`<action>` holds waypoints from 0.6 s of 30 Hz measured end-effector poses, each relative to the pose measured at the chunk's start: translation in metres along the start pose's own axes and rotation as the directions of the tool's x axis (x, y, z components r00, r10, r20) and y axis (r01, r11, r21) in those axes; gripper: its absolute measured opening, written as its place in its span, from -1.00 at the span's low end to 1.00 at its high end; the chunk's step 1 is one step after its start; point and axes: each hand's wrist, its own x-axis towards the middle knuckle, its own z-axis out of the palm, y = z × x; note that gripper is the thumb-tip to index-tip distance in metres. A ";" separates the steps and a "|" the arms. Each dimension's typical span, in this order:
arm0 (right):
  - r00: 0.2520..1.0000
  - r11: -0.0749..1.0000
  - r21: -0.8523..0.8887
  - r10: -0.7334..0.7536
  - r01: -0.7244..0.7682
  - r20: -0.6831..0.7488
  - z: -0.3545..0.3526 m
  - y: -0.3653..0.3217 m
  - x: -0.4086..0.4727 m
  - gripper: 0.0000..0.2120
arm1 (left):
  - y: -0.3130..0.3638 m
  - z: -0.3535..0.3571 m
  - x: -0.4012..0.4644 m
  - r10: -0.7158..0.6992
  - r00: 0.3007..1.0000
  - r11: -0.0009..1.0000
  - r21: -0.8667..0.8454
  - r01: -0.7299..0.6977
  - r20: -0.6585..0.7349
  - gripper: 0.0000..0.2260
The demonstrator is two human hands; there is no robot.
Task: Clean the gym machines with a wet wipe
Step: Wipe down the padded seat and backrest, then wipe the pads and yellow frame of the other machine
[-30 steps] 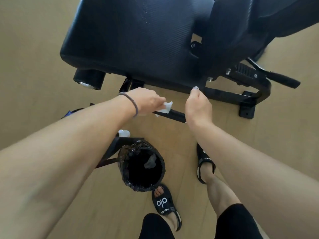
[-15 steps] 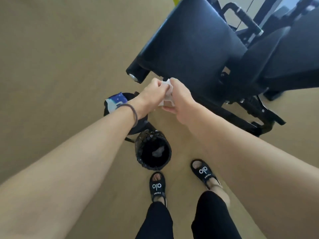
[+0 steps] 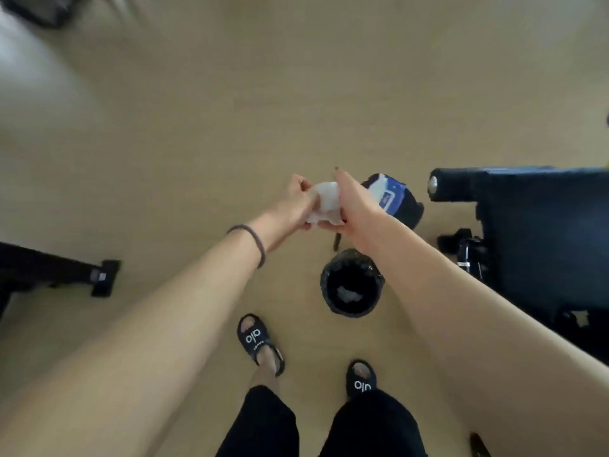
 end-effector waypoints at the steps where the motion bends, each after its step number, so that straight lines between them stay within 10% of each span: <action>1: 0.999 0.996 -0.084 -0.017 0.020 0.042 0.026 -0.002 -0.007 -0.64 | -0.007 -0.026 -0.009 0.007 0.998 1.000 0.026 -0.006 -0.065 -0.89; 7: 0.913 0.848 -0.419 -0.165 0.324 0.372 0.200 0.003 -0.047 -0.79 | -0.059 -0.189 -0.082 -0.005 0.944 0.968 -0.238 -0.078 -0.331 -0.78; 18: 0.743 0.877 -0.422 0.124 0.228 0.658 0.551 0.088 -0.095 -0.90 | -0.228 -0.477 -0.215 -0.263 0.833 0.738 -0.658 -0.150 -0.486 -0.76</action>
